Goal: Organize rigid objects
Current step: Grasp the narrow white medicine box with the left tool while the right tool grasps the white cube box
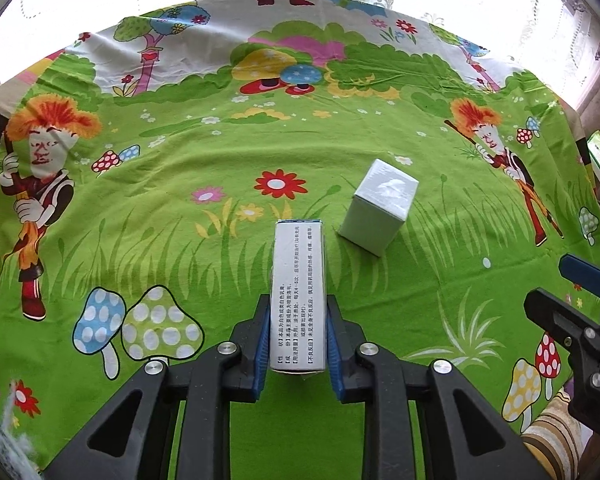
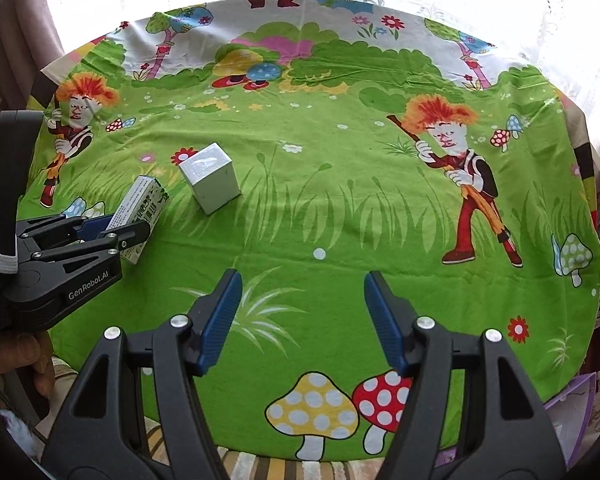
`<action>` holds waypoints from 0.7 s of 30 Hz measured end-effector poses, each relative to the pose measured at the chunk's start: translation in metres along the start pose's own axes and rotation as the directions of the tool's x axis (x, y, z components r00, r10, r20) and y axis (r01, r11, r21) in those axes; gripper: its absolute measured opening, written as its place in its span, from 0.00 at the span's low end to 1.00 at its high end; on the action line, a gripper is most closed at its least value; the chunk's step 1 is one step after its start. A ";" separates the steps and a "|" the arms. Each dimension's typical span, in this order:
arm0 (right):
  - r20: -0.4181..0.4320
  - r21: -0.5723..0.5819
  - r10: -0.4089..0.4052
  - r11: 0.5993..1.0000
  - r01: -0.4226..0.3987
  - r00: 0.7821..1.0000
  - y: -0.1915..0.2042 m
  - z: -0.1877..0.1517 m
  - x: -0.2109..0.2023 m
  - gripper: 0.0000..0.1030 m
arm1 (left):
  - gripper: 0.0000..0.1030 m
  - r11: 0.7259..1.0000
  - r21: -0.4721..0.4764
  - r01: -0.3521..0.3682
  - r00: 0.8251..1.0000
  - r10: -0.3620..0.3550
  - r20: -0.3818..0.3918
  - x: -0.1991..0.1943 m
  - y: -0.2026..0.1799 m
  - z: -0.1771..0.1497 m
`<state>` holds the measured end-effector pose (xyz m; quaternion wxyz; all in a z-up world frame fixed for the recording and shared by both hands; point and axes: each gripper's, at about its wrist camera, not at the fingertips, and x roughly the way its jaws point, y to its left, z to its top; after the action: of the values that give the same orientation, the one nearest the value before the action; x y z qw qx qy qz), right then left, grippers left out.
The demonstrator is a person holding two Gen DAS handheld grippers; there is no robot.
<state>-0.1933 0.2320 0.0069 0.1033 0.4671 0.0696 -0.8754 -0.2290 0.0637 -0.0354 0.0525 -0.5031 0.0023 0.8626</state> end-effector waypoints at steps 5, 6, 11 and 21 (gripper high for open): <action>0.030 -0.084 0.050 0.995 -0.047 0.998 0.023 0.025 0.020 0.65 | 0.25 0.999 -0.030 -0.037 0.999 0.038 0.021 -0.002 0.012 0.002; 0.028 -0.106 0.057 0.993 -0.053 0.998 0.028 0.030 0.025 0.65 | 0.25 0.999 -0.034 -0.042 0.999 0.043 0.025 -0.003 0.014 0.002; 0.026 -0.194 0.132 0.973 -0.124 0.991 0.046 0.048 0.044 0.65 | 0.25 0.997 -0.059 -0.044 0.999 0.045 0.021 -0.001 0.021 0.003; -0.024 -0.218 0.199 0.955 -0.199 0.980 0.058 0.061 0.079 0.65 | 0.25 0.996 -0.078 -0.043 0.999 0.045 0.015 0.002 0.025 0.002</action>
<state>-0.2713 0.1532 -0.0267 0.2418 0.4583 0.1184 -0.8470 -0.2344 0.0391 -0.0376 0.0138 -0.4974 -0.0207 0.8672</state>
